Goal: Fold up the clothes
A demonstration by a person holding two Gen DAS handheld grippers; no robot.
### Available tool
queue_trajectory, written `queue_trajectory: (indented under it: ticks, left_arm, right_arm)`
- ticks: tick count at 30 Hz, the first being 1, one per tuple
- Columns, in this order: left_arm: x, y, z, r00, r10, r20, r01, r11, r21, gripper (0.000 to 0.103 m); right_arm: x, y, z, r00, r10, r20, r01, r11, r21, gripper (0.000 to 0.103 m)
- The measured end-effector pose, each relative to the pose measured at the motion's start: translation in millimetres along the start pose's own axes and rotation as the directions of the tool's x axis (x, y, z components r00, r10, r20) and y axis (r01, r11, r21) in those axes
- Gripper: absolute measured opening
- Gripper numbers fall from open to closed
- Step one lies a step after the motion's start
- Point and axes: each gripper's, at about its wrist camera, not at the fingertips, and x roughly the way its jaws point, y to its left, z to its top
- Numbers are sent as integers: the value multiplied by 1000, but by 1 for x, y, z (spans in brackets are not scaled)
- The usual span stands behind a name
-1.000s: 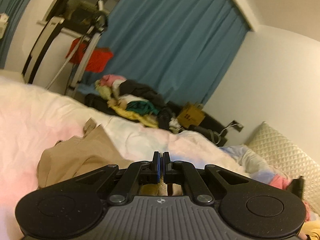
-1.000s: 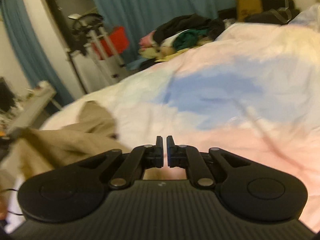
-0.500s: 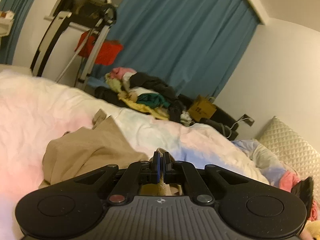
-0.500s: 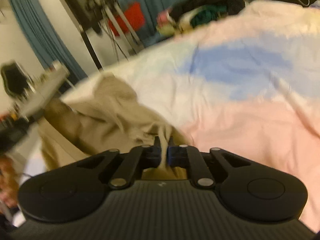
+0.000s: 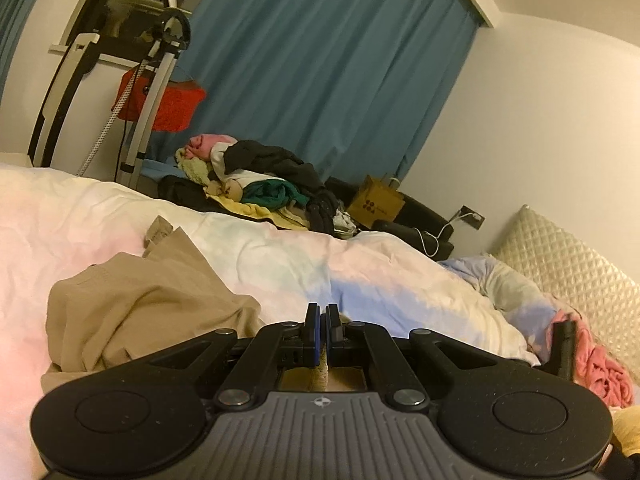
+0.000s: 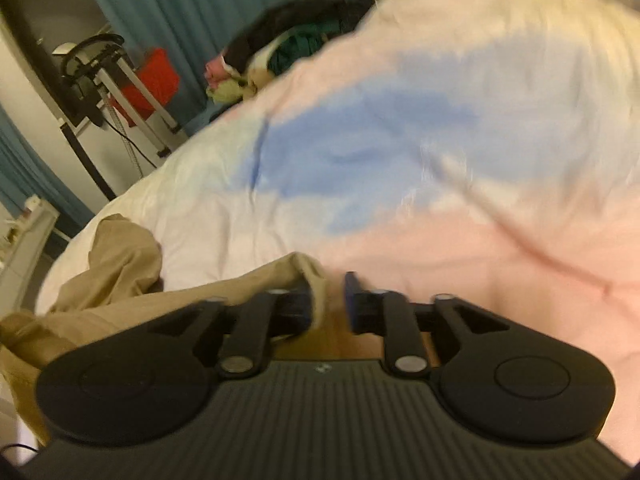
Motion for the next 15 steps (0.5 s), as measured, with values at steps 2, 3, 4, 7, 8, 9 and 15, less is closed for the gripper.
queue_trajectory:
  ticks: [2, 3, 4, 7, 8, 9, 15]
  left_arm:
    - [-3, -3, 0, 1000, -10, 10, 10, 1000, 9, 2]
    - [-5, -5, 1, 1000, -15, 15, 15, 1000, 14, 2]
    - [-7, -6, 1, 1000, -20, 20, 20, 1000, 19, 2]
    - [-12, -11, 1, 999, -36, 35, 35, 999, 33, 2]
    - [-13, -13, 2, 998, -41, 39, 40, 998, 38, 2]
    - [-15, -14, 2, 998, -46, 44, 44, 998, 43, 2]
    - [-25, -24, 3, 994, -78, 72, 73, 995, 72, 2]
  right_arm:
    - [-19, 7, 0, 995, 2, 96, 2, 999, -41, 77]
    - [-28, 11, 0, 990, 10, 139, -1, 998, -61, 81]
    - [-35, 15, -1, 985, 27, 170, -14, 997, -81, 80]
    - [-52, 32, -7, 966, 112, 231, -77, 985, -155, 80]
    - [-54, 40, -9, 960, 153, 236, -108, 975, -192, 80]
    - [-54, 49, -11, 954, 202, 220, -147, 959, -243, 80]
    - [-42, 104, -38, 919, 374, 124, -251, 797, -550, 78]
